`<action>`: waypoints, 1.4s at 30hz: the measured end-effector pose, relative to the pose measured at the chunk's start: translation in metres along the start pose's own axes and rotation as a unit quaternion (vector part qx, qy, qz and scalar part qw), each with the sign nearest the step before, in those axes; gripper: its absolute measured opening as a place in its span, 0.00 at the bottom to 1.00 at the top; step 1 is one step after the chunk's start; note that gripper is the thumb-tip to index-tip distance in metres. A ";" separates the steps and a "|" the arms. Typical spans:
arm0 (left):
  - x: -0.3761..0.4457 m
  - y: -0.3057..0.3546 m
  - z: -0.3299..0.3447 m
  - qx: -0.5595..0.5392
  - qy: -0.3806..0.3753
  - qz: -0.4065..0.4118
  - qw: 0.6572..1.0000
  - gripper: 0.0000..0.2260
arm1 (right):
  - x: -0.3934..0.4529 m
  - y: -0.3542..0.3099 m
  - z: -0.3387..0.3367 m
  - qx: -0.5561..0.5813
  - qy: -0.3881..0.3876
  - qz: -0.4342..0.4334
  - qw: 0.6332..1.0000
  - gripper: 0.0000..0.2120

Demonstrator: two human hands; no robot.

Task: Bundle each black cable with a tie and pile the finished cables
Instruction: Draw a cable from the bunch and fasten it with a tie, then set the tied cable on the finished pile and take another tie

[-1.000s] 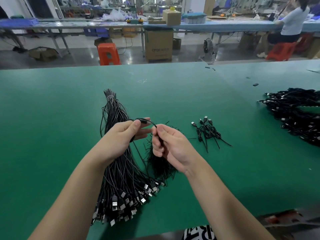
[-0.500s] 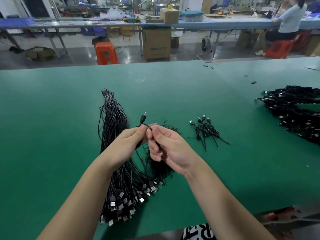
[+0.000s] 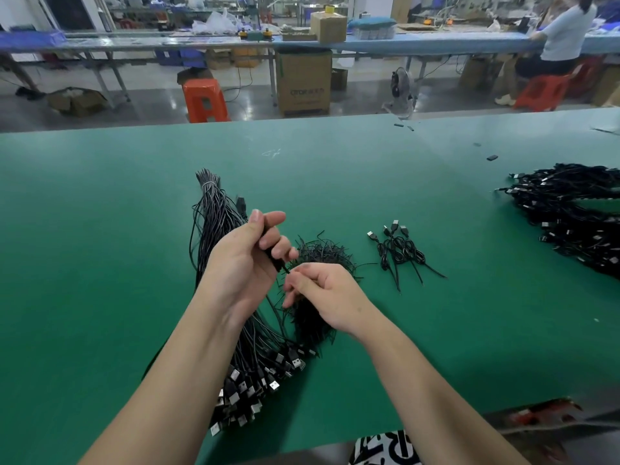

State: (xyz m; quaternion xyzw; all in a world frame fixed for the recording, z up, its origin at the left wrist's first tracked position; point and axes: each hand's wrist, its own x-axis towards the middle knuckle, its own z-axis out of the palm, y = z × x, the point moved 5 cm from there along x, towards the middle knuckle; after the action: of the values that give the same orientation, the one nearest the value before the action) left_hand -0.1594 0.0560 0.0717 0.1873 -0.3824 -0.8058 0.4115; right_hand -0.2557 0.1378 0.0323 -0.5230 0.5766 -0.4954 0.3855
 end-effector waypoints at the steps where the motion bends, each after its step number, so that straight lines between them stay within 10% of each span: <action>1: 0.001 0.000 0.000 0.001 -0.010 -0.004 1.000 0.14 | 0.000 0.001 -0.003 -0.029 -0.001 0.001 1.000 0.13; 6: 0.000 -0.009 0.003 0.026 -0.062 -0.026 0.997 0.15 | -0.001 0.004 -0.005 -0.039 -0.018 0.029 0.999 0.05; 19: -0.015 -0.017 0.016 0.081 -0.168 -0.095 0.978 0.16 | 0.000 0.013 0.007 0.267 0.013 -0.013 0.963 0.30; 27: -0.011 -0.024 0.028 0.221 -0.115 -0.171 0.953 0.19 | 0.001 0.026 -0.001 0.252 0.043 0.012 0.967 0.14; 32: -0.011 -0.017 0.016 0.439 -0.076 -0.115 0.888 0.19 | -0.001 0.030 -0.023 0.007 0.117 0.008 0.993 0.07; 37: -0.008 -0.013 0.007 0.776 -0.025 0.026 0.630 0.18 | -0.005 0.028 -0.022 -0.369 0.095 -0.033 0.924 0.12; 42: -0.006 -0.026 0.001 0.712 -0.045 0.032 0.700 0.10 | -0.007 0.038 -0.010 -0.405 0.034 -0.018 0.914 0.06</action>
State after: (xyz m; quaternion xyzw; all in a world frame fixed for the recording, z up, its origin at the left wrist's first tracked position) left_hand -0.1700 0.0713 0.0519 0.3757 -0.8658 -0.2875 0.1633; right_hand -0.2727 0.1453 -0.0030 -0.6276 0.7308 -0.2441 0.1120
